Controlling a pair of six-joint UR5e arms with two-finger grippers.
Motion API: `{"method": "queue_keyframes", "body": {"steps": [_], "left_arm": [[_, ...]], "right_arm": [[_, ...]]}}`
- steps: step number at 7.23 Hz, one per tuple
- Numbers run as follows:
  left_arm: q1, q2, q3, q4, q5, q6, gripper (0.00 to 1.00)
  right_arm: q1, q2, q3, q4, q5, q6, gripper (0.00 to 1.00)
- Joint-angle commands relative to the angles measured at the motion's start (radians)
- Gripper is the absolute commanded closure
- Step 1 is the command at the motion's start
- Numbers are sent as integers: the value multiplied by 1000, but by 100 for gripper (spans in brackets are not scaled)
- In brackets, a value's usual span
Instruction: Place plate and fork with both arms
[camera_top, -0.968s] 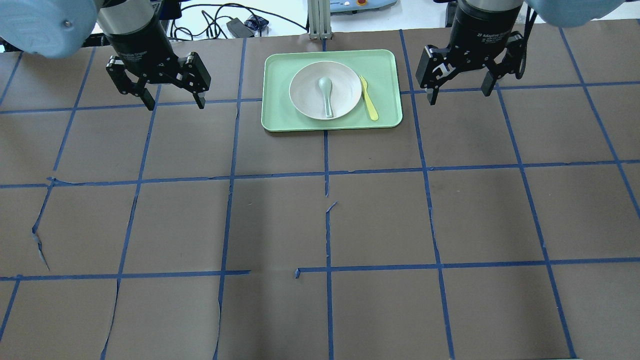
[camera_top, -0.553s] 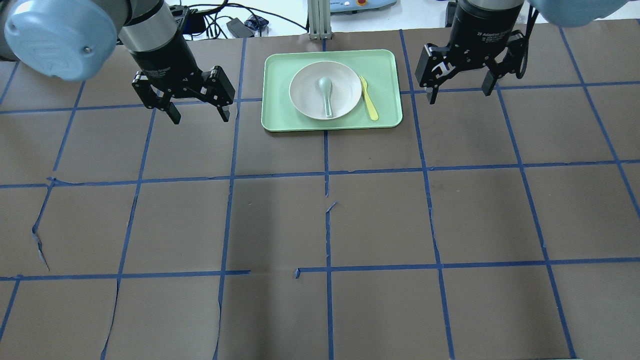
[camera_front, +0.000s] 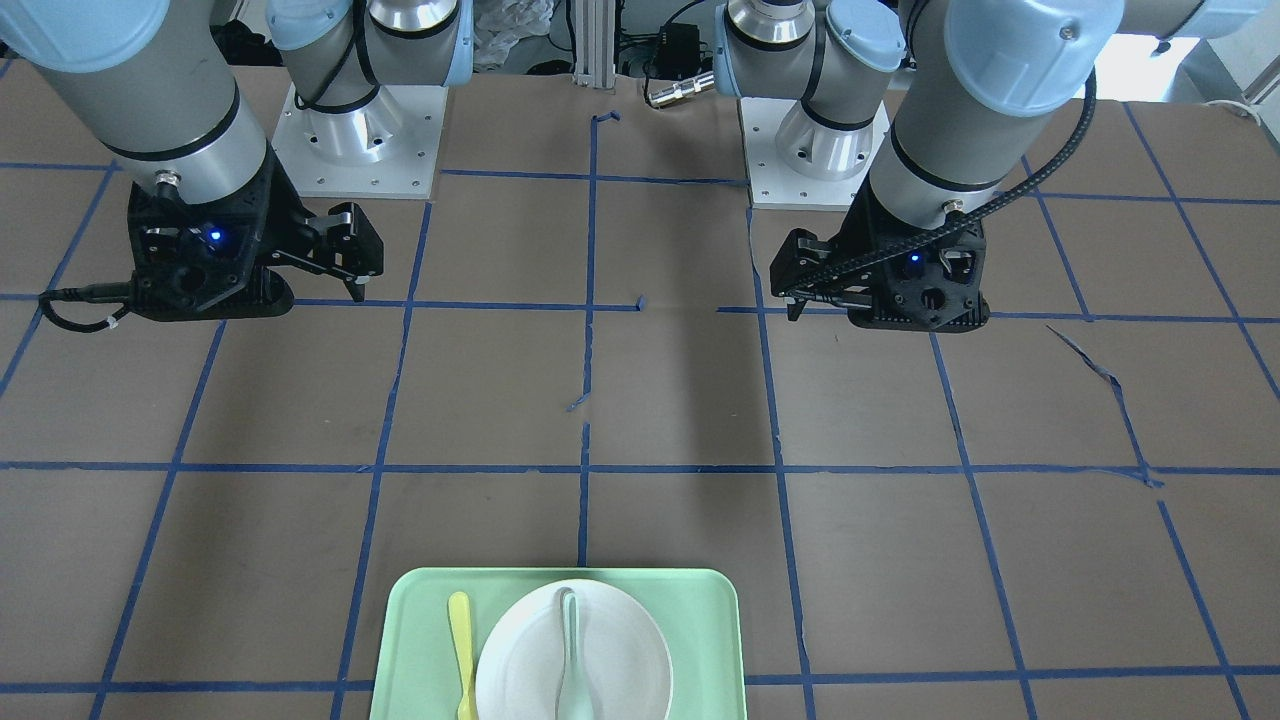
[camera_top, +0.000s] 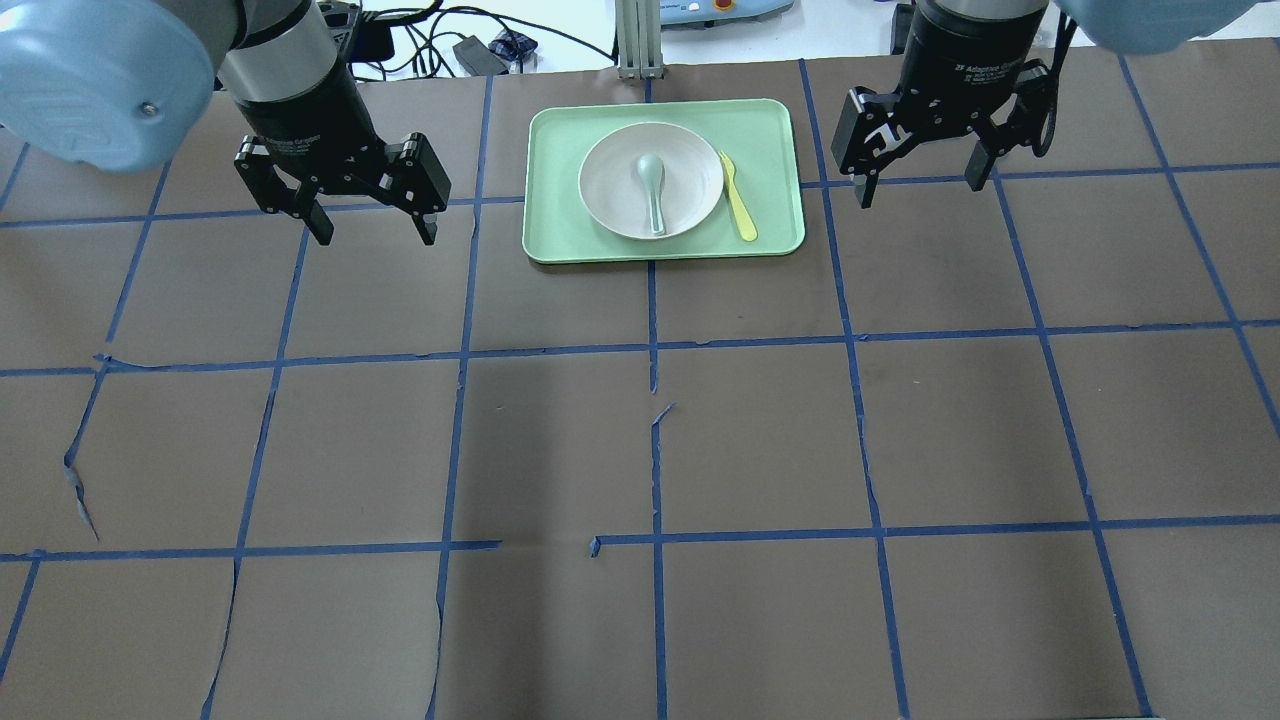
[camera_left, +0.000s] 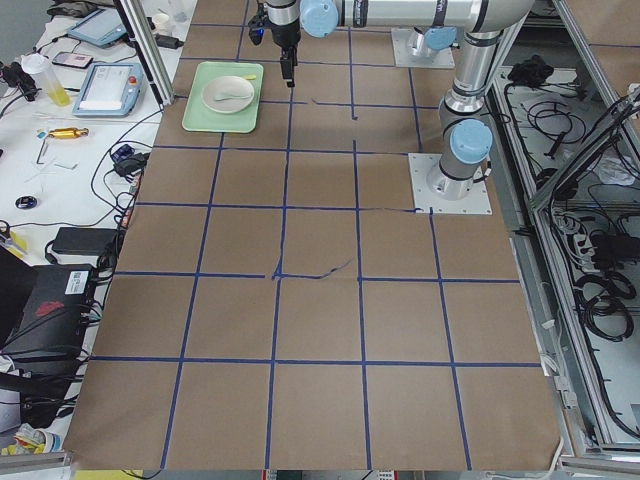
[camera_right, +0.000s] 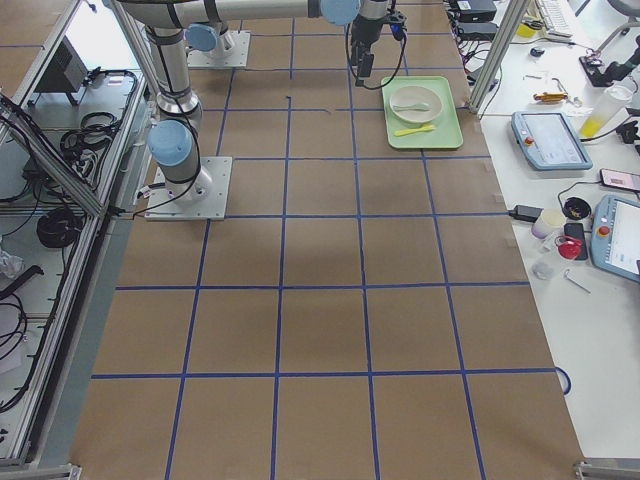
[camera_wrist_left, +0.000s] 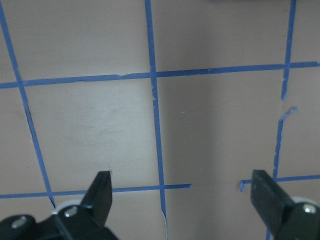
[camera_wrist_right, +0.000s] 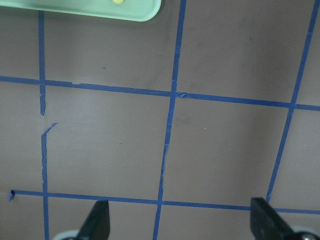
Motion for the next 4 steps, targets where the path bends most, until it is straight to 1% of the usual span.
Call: {"method": "queue_keyframes", "body": {"steps": [1, 2, 4], "left_arm": [[-2, -5, -2, 1, 13, -2, 0], [-2, -8, -1, 1, 15, -2, 0], [-1, -16, -2, 1, 19, 4, 0]], "right_arm": [[0, -12, -9, -2, 7, 0, 0], [0, -14, -3, 2, 8, 0, 0], [0, -14, -6, 2, 37, 0, 0]]}}
